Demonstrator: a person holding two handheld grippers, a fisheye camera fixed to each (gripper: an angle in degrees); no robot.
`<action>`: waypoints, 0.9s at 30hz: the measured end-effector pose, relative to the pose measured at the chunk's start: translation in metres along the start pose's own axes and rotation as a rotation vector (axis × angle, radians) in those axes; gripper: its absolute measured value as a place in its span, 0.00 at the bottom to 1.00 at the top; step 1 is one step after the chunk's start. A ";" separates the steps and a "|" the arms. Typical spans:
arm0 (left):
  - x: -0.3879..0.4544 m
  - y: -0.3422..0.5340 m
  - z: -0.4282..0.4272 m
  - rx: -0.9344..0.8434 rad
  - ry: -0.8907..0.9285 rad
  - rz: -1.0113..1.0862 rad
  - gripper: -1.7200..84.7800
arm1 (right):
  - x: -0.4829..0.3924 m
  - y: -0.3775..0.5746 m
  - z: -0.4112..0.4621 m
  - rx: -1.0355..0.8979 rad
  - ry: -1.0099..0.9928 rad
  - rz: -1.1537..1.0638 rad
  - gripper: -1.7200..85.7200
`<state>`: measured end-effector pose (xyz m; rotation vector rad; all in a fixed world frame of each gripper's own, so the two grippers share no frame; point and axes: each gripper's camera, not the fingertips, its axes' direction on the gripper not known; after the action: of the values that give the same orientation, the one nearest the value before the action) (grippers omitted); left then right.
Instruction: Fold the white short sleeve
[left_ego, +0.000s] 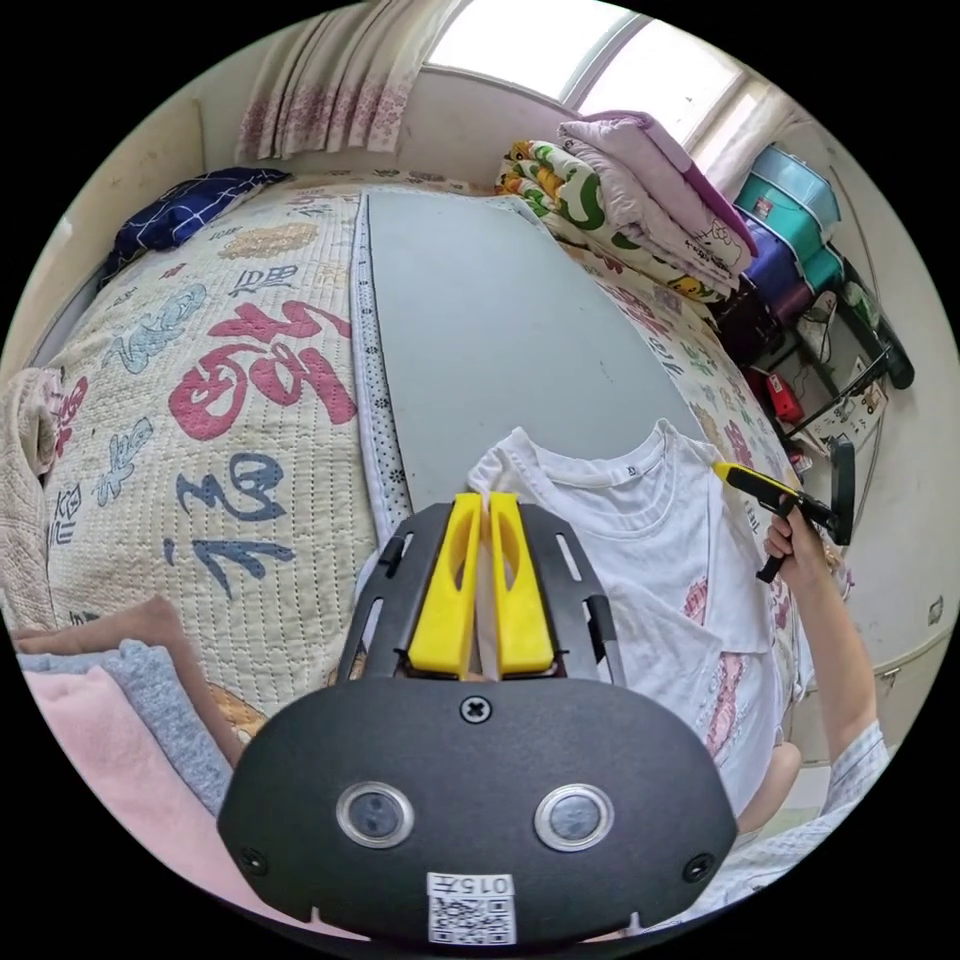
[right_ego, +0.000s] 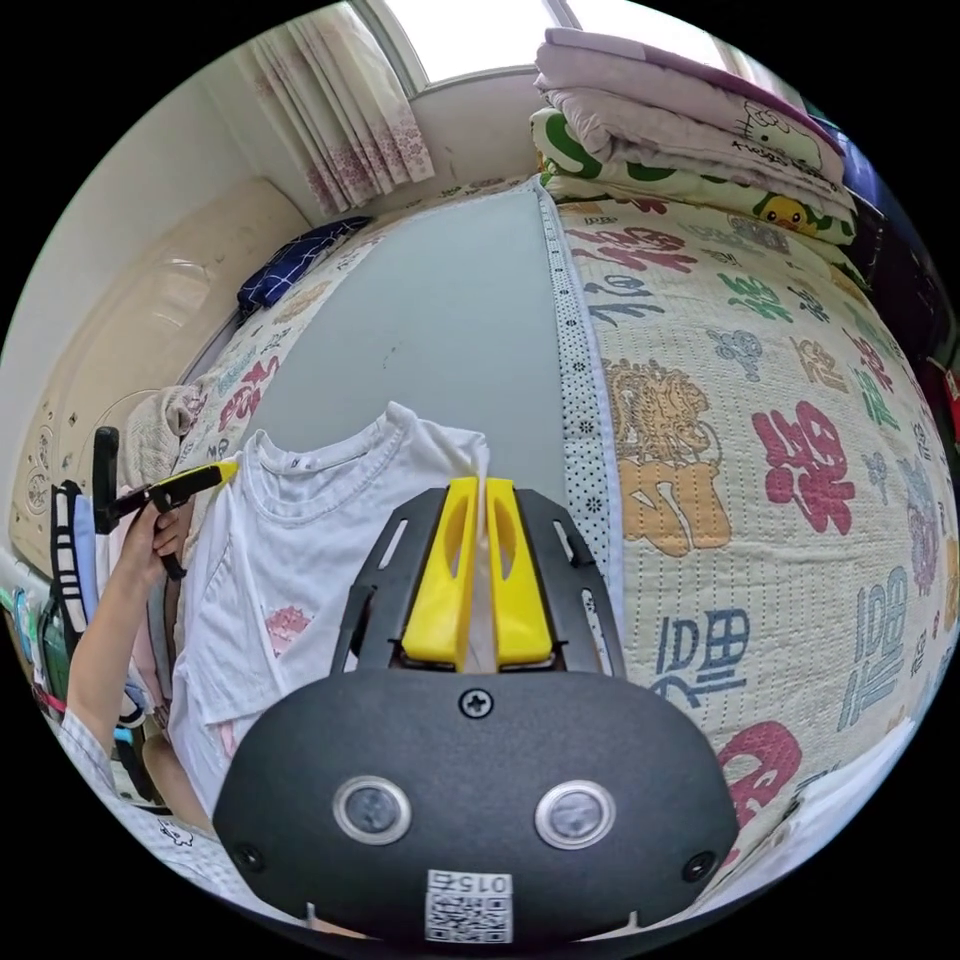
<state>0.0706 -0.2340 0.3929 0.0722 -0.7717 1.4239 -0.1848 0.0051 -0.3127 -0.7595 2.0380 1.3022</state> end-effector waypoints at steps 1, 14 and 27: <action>0.002 -0.004 -0.009 0.017 -0.004 0.003 0.03 | -0.003 0.002 -0.018 0.012 -0.002 0.007 0.02; 0.148 -0.048 -0.220 0.260 0.080 0.147 0.02 | -0.055 0.066 -0.289 0.241 -0.079 -0.003 0.01; 0.308 0.362 -0.284 -0.159 0.221 0.750 0.03 | -0.106 0.443 -0.457 -0.122 -0.384 -0.387 0.01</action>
<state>-0.1469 0.2349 0.1935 -0.5409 -0.7557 2.0219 -0.5210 -0.2440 0.1793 -0.8348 1.4368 1.2397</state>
